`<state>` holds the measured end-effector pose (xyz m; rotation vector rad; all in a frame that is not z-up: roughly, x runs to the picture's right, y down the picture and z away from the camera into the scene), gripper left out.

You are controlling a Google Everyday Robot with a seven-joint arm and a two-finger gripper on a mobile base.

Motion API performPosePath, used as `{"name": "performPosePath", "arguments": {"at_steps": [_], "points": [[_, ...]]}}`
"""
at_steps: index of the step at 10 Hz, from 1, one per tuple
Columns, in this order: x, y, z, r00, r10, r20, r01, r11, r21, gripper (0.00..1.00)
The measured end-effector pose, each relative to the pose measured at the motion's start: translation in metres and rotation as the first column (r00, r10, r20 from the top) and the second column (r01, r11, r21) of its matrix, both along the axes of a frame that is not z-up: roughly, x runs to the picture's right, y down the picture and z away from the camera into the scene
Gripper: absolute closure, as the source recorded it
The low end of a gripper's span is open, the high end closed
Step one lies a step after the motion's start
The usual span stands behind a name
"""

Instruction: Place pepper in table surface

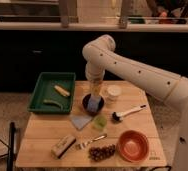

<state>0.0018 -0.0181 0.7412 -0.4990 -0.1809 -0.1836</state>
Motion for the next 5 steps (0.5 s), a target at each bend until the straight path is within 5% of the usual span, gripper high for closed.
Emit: {"name": "performPosePath", "arguments": {"at_steps": [5], "points": [[-0.047, -0.007, -0.002, 0.998, 0.062, 0.010, -0.062, 0.9980, 0.015, 0.20]]}}
